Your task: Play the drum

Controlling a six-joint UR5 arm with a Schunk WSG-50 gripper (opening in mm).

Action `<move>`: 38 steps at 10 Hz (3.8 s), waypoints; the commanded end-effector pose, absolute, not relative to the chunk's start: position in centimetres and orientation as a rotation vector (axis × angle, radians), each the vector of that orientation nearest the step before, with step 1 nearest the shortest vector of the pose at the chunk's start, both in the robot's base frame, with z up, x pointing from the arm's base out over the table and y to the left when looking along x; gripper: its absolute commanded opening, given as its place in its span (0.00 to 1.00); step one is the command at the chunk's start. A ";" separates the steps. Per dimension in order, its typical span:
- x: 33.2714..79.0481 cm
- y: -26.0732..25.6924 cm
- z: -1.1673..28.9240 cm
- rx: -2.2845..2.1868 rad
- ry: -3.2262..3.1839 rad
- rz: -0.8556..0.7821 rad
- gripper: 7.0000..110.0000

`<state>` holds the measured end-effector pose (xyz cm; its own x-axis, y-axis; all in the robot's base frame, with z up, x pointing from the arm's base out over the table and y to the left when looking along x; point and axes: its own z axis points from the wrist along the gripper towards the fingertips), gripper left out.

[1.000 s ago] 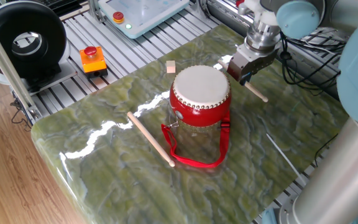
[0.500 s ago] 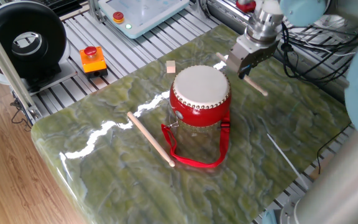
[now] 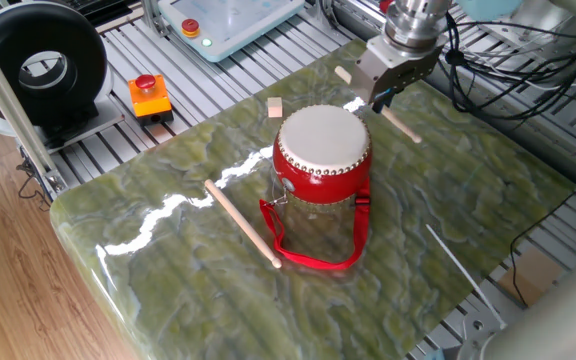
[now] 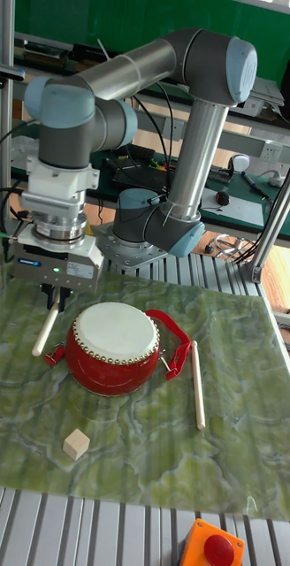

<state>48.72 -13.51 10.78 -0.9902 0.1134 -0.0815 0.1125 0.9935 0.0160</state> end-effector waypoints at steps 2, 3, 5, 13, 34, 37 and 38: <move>48.8 -10.6 12.4 0.203 3.029 0.033 0.00; 48.7 -10.5 12.8 0.201 3.023 0.036 0.00; 48.8 -9.6 13.4 0.180 3.003 0.087 0.00; 48.5 -8.1 12.7 0.144 3.019 0.091 0.00; 47.2 -6.4 13.3 0.120 3.021 0.122 0.00; 48.1 -6.3 13.4 0.108 2.986 0.140 0.00; 48.1 -6.4 13.3 0.110 2.989 0.135 0.00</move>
<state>47.53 -6.75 12.94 -0.9905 0.0725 -0.1165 0.0644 0.9953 0.0724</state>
